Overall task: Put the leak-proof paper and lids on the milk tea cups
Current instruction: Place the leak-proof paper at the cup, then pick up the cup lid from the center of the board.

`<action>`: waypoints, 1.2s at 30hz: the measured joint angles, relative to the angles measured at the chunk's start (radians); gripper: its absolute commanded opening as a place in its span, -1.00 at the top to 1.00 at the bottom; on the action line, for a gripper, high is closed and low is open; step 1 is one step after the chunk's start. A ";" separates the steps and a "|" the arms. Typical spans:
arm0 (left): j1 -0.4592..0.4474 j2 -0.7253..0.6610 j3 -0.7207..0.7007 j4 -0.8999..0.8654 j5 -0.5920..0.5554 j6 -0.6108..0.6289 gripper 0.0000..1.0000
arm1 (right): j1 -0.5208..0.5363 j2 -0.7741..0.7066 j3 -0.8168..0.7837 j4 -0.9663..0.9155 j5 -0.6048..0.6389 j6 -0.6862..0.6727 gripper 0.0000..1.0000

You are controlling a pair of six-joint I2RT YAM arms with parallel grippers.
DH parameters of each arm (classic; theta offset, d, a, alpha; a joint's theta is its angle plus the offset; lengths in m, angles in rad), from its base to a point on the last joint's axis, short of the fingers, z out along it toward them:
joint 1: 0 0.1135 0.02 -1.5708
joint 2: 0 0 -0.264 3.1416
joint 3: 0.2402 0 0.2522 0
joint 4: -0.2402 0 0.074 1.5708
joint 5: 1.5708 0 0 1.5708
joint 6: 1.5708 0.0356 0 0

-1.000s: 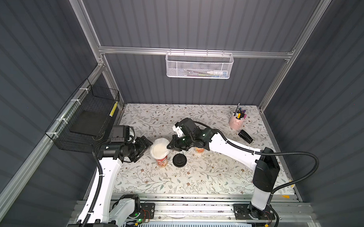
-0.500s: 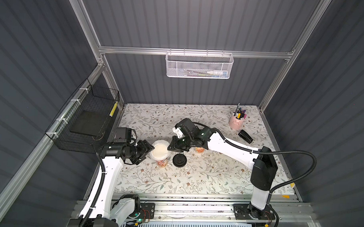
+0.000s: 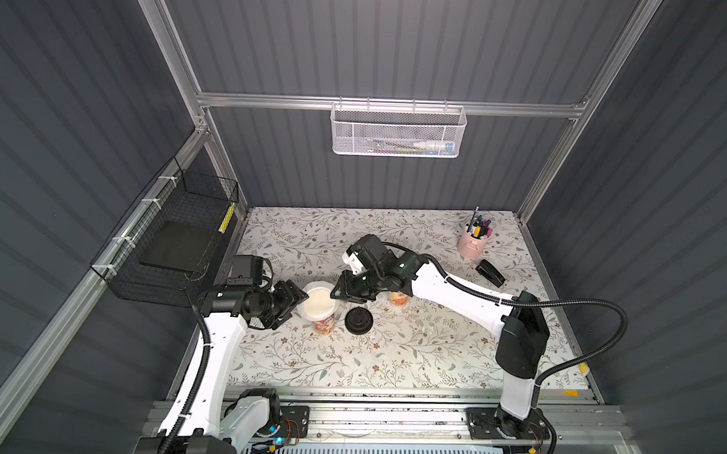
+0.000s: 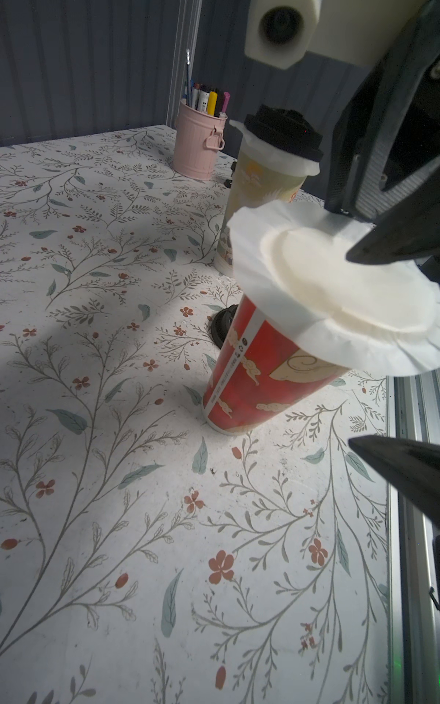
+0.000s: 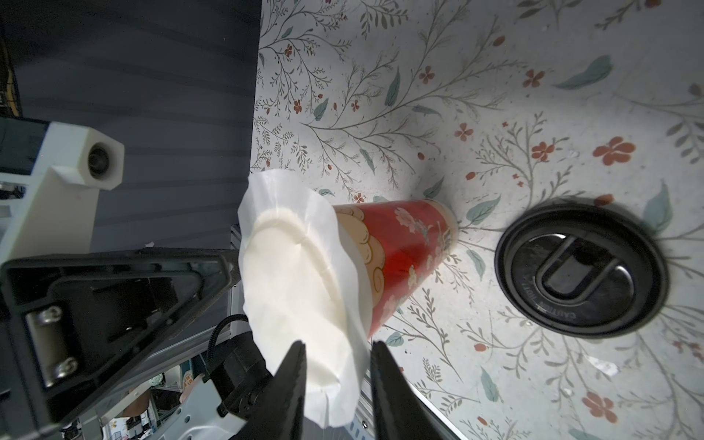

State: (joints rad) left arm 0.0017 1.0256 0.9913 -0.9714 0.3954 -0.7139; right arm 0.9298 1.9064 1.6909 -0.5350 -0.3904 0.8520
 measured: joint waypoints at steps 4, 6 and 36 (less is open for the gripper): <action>0.000 0.000 0.001 -0.001 -0.003 0.000 -0.52 | 0.000 -0.006 -0.002 -0.017 0.035 -0.023 0.00; 0.000 0.000 0.008 -0.005 -0.013 0.000 -0.54 | 0.000 -0.029 -0.012 -0.021 0.069 -0.043 -0.09; 0.000 -0.023 0.122 -0.084 -0.136 0.000 -0.58 | 0.122 -0.050 -0.376 0.072 0.524 -0.457 -0.59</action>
State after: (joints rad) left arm 0.0017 1.0023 1.1130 -1.0550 0.2596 -0.7139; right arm 1.0523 1.8568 1.3151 -0.4633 0.1333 0.3950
